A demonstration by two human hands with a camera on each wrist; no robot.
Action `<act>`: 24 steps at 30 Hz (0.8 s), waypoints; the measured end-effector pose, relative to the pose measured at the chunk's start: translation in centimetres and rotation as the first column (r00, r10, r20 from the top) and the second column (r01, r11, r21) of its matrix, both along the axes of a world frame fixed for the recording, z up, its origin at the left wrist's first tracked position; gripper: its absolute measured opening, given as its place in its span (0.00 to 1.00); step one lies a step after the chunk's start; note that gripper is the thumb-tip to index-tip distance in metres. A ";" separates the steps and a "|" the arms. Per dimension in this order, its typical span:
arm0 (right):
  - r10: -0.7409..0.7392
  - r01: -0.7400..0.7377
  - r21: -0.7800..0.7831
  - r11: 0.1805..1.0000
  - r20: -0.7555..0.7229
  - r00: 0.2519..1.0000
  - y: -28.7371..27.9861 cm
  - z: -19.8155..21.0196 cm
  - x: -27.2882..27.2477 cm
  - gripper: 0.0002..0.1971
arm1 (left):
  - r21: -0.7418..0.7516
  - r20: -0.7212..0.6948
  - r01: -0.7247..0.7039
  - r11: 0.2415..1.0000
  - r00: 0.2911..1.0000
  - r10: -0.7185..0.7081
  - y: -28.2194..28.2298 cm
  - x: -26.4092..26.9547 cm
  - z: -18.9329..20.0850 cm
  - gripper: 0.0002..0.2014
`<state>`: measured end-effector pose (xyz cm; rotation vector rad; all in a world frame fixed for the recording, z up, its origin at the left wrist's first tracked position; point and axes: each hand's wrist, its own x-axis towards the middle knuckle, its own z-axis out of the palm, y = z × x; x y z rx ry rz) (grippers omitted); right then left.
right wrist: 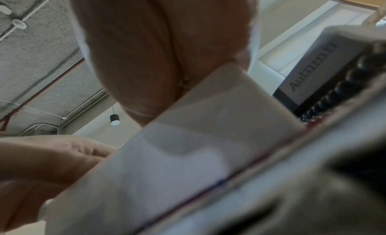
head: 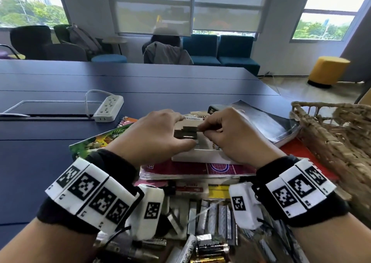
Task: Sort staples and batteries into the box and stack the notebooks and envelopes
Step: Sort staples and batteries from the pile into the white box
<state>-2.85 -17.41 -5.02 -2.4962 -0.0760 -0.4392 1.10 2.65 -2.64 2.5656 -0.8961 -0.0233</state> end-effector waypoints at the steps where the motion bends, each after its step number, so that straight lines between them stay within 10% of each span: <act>1: 0.007 -0.007 -0.012 1.000 -0.008 1.000 0.1 -0.1 0.0 0.10 | -0.001 -0.024 0.010 1.000 1.000 -0.010 0.2 0.2 0.1 0.38; 24: 0.104 -0.102 0.027 0.994 -0.087 0.991 0.3 -0.1 -0.9 0.11 | -0.003 -0.048 0.052 0.999 0.997 -0.052 0.3 0.7 0.1 0.42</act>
